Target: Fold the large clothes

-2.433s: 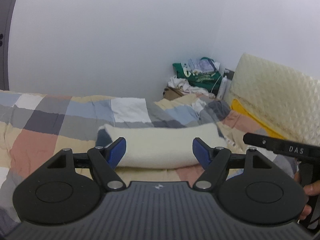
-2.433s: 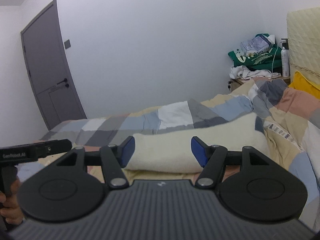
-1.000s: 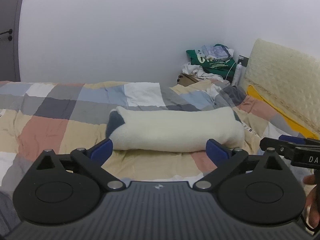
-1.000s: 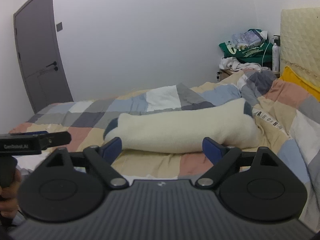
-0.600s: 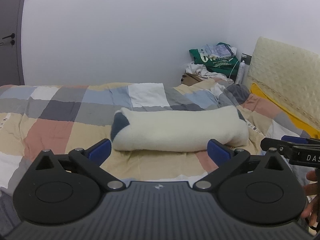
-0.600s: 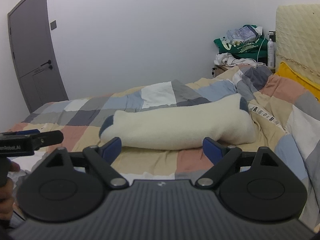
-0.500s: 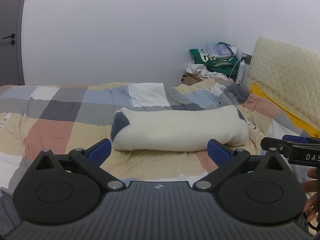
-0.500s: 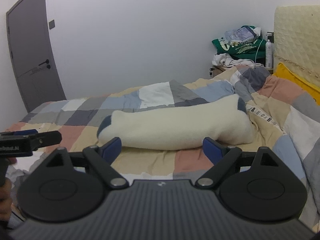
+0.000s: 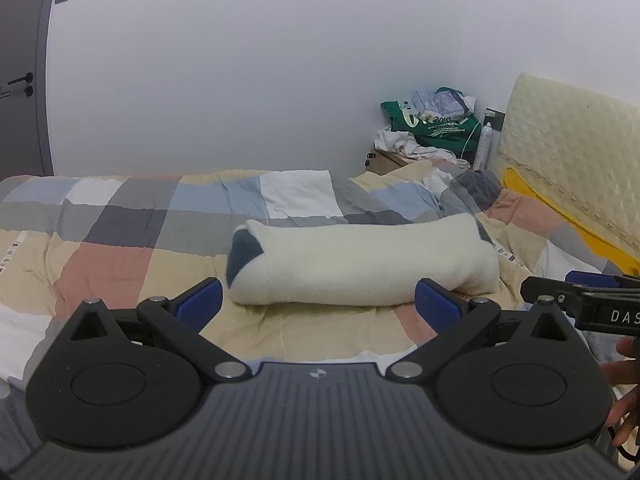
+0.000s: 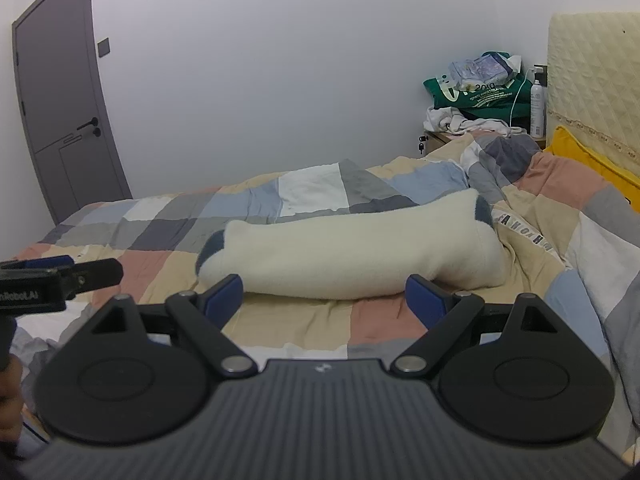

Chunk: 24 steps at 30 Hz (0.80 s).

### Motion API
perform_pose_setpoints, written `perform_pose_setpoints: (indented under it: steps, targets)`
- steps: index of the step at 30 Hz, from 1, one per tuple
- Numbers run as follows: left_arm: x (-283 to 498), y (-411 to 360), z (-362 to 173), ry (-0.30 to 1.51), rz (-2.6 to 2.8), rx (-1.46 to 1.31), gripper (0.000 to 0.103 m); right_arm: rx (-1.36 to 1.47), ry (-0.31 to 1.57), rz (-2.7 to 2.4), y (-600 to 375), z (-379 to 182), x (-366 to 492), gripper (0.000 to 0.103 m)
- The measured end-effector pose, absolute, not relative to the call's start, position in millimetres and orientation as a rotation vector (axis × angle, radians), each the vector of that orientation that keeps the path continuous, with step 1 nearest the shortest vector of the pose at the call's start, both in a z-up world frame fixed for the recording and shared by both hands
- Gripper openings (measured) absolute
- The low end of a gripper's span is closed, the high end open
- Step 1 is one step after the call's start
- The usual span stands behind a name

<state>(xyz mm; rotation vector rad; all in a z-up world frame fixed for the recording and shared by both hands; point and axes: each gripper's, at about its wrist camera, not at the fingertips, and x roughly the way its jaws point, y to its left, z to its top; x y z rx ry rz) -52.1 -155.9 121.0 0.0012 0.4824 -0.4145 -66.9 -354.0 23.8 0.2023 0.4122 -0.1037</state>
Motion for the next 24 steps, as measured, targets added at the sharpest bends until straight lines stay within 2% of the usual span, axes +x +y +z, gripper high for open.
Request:
perform_pose_setpoints:
  steps: [24]
  targets:
    - [-61.0,-146.9,129.6,0.461,-0.432,-0.022,0.103,0.187,0.395,-0.119,-346.5,32.6,-71.5,0.090]
